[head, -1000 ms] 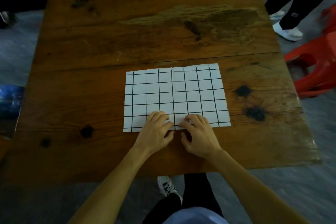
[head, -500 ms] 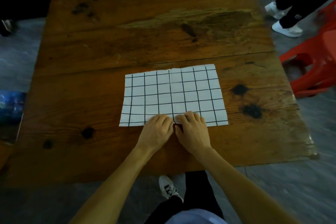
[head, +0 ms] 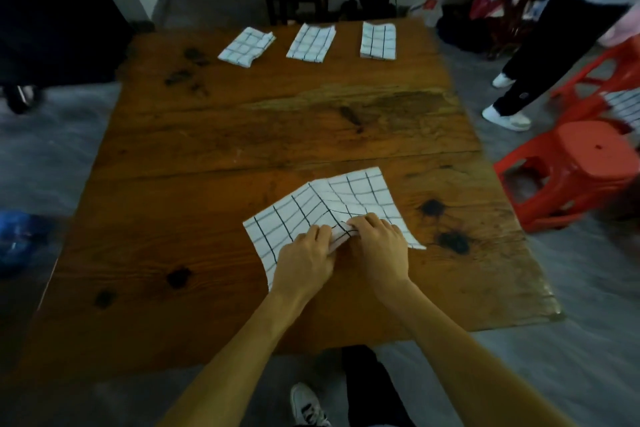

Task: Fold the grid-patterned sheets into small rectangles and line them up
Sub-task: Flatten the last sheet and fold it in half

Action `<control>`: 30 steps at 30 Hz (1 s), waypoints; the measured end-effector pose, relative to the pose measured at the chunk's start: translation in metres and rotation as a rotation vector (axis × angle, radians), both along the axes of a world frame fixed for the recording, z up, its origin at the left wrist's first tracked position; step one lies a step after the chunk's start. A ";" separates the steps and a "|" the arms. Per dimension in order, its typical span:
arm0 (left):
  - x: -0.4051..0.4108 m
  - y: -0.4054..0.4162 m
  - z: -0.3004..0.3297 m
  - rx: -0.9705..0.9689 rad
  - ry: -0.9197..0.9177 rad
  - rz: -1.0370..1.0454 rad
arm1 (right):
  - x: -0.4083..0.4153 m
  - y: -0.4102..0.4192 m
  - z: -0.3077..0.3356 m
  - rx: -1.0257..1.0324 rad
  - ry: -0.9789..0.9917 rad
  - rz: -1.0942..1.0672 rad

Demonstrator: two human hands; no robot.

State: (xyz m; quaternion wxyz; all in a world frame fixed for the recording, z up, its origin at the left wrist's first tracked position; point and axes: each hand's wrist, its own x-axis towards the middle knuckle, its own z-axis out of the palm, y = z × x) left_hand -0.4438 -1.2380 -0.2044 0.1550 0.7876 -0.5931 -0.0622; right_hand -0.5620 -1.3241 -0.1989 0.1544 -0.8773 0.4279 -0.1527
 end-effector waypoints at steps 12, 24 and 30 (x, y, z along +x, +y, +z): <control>0.014 -0.006 0.087 -0.232 0.096 -0.112 | -0.016 -0.010 0.098 0.015 -0.303 0.093; 0.006 -0.014 0.116 -0.353 -0.001 -0.184 | -0.038 -0.017 0.127 0.021 -0.414 0.136; 0.004 -0.018 0.133 -0.326 0.054 -0.154 | -0.034 -0.038 0.137 0.331 -0.554 0.052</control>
